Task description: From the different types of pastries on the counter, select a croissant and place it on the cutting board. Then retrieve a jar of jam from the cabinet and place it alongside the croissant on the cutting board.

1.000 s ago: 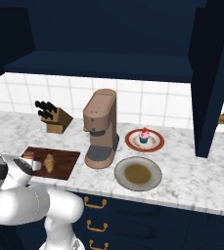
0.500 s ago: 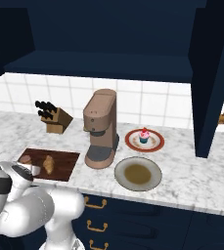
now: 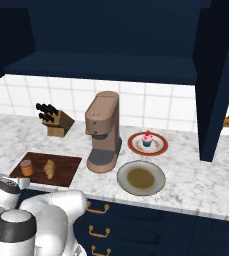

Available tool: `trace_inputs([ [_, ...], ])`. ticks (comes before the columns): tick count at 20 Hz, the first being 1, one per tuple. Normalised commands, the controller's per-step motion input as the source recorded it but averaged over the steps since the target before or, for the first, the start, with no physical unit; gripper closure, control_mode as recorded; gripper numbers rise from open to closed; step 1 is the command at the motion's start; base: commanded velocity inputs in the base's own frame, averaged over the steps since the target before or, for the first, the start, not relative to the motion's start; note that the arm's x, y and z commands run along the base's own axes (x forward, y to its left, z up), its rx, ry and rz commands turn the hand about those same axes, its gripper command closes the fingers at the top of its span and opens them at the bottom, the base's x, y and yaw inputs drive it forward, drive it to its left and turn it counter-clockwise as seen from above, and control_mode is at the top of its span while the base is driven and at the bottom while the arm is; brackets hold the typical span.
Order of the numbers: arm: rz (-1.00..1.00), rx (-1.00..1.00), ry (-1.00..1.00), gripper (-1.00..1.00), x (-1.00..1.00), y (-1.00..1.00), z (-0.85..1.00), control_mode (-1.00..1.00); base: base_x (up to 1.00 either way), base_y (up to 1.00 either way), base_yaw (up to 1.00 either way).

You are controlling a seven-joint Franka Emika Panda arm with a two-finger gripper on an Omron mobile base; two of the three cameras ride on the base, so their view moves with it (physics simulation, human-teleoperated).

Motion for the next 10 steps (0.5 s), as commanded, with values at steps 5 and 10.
trace_inputs([
  [5,-0.04,0.00,-0.26,-1.00,-0.82,-0.44,0.55,-1.00,0.00,0.00,0.00],
  [10,-0.06,0.00,-0.32,-1.00,-0.88,-0.44,0.92,-1.00,0.00,0.00,0.00],
])
